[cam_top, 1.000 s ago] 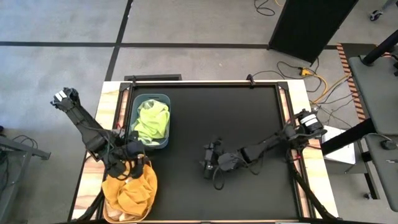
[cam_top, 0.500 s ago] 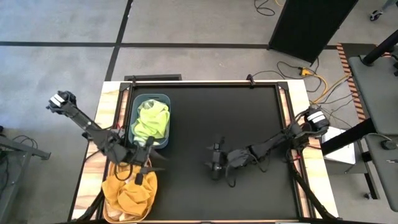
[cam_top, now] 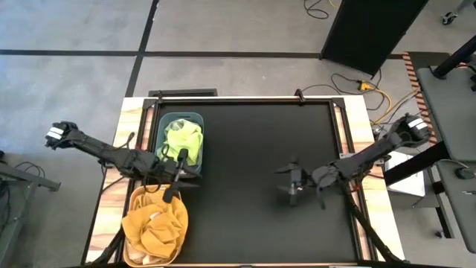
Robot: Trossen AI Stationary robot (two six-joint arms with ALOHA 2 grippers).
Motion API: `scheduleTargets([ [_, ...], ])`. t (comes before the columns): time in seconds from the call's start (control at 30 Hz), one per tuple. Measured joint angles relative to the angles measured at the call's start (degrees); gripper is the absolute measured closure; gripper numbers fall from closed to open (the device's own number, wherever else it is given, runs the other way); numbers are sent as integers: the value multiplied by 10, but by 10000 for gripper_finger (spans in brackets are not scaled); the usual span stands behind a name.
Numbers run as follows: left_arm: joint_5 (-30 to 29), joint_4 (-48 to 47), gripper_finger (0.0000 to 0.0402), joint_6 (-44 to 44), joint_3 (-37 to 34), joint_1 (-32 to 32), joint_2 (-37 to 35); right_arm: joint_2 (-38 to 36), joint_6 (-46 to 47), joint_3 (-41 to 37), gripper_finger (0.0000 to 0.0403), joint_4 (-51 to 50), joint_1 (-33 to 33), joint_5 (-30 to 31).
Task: Sort towels by color in basket
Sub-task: Return to Home Position
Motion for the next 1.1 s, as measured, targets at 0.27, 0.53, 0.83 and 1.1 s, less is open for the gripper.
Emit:
scheduleTargets([
  [0.27, 35, -142, 247, 17, -5, 72, -144, -105, 30, -73, 205, 2, -43, -17],
  [0.53, 36, -283, 247, 27, -6, 78, -310, -136, 20, -83, 223, 2, -203, -163],
  [0.83, 44, -390, 247, 16, -5, 76, -434, -281, -6, -148, 251, 0, -214, -174],
  [1.1, 66, -330, 247, 37, -8, 76, -438, -482, 0, -218, 276, -87, -213, -174],
])
